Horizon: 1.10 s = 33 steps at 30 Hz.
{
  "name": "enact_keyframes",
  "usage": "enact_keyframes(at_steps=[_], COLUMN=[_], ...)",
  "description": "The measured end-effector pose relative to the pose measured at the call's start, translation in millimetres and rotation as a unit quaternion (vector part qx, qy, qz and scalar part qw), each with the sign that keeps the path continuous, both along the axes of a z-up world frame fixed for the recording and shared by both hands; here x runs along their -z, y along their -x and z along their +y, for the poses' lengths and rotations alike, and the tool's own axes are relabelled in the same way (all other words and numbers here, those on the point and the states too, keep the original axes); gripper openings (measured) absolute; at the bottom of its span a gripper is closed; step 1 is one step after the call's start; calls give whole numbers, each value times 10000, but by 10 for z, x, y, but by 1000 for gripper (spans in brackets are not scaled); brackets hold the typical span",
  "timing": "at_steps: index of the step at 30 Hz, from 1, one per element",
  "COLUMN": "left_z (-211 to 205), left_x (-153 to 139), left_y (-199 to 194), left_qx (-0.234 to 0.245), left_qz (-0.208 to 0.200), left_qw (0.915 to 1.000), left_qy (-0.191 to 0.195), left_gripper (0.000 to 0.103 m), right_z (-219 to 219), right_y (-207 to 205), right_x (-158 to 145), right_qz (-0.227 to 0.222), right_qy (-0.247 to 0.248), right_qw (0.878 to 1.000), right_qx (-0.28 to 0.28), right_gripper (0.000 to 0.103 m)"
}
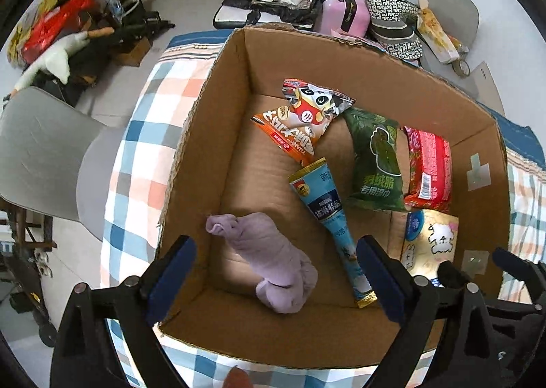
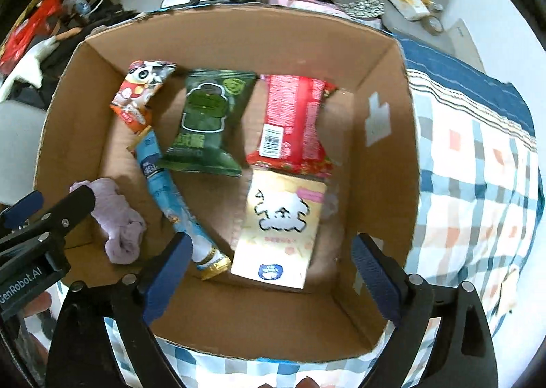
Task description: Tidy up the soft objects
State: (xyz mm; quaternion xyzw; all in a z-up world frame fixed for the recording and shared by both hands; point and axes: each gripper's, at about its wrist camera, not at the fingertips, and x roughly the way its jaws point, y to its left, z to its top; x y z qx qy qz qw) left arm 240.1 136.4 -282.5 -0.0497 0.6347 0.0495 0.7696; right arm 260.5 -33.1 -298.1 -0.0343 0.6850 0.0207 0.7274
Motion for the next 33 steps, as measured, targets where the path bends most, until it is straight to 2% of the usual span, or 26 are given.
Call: enact_keyframes(at_steps=[8,15,21,30,33], left_z=[-42,-145,-193,-193,-198], left_x=[-110,-407,-841,-1644,-1830], left_y=[84,245,473,872,992], left_qx=[43,161,245,301,321], left_qz=[-160,-450,-749,-1341,-1441], left_qw=[9997,9984,9967,9904,9890], left_qy=[-199,-292,-210,-135,-65], left_gripper=[97,96,97,97,97], right_z=[-71,-115,-201,-339,-366], right_y=[132,258,490,990,1154], right_x=[-96,-360,-780,-1634,-1899], right_qz=[-107,-324,-673,-1385,-1574], right_qy=[-38,-95,-227,-314,-343], right_qw=[9996,9989,9969,9891,9862], right_qx=[256,310,333,387,381], right_gripper=[97,97,97,97,97])
